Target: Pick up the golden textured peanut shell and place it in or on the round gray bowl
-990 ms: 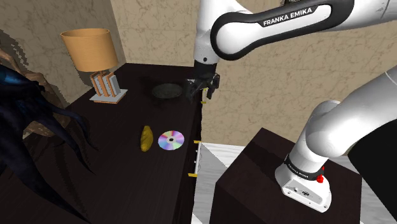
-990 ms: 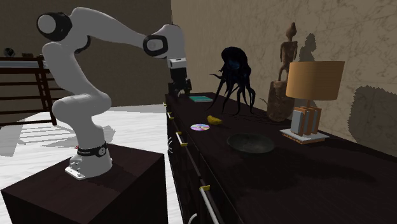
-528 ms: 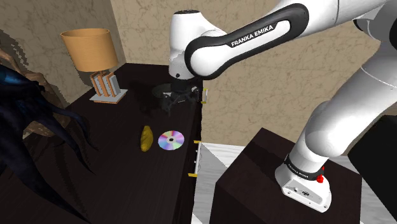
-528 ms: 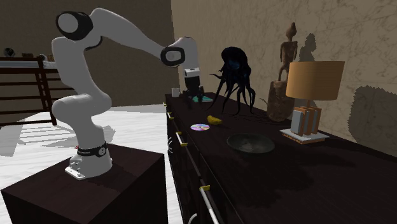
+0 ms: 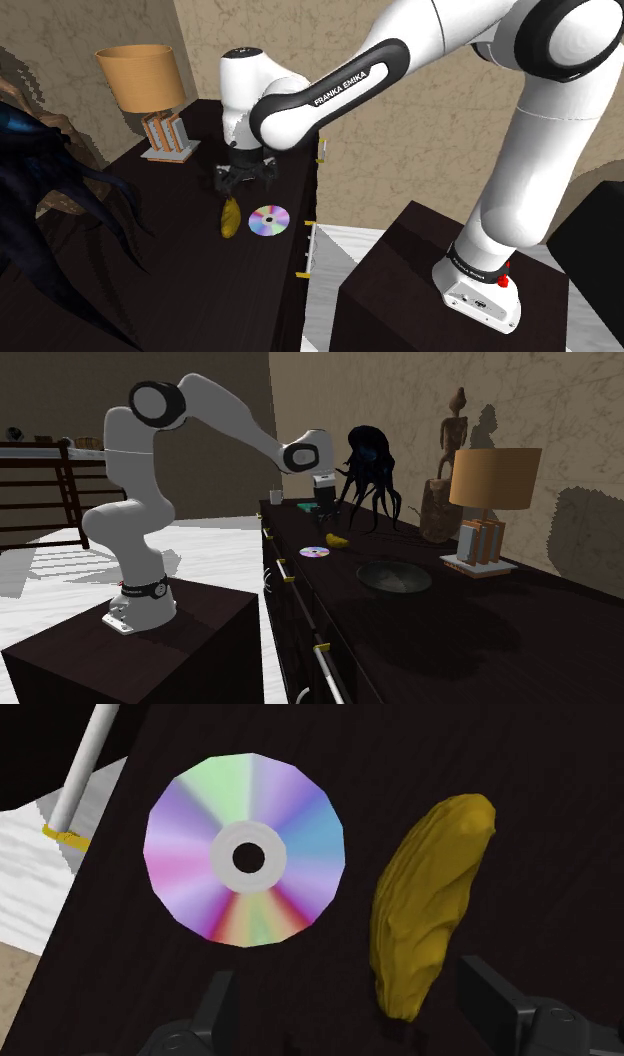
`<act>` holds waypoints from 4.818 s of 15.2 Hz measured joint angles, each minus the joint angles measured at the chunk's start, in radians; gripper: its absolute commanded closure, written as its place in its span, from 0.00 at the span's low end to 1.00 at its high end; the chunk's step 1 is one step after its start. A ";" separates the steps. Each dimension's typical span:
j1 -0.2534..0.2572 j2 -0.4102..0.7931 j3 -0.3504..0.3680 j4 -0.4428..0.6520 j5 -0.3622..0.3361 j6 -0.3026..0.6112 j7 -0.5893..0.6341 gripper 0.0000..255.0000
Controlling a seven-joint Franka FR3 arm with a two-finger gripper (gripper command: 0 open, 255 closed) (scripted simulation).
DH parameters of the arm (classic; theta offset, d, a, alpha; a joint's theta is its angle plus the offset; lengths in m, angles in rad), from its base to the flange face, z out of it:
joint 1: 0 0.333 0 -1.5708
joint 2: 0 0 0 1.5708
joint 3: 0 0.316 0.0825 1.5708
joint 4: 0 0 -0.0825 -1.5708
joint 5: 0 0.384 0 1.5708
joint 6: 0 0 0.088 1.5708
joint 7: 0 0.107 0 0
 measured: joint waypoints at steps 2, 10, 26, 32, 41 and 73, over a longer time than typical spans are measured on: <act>0.029 0.092 -0.007 0.072 -0.064 0.006 0.073 0.00; 0.072 0.206 -0.032 0.112 -0.144 0.062 0.153 0.00; 0.075 0.220 -0.037 0.113 -0.153 0.074 0.158 1.00; 0.071 0.201 -0.029 0.129 -0.137 0.041 0.146 1.00; 0.058 0.148 -0.012 0.186 -0.095 -0.060 0.115 1.00; -0.163 0.359 -0.141 0.642 -0.068 -0.294 -0.316 1.00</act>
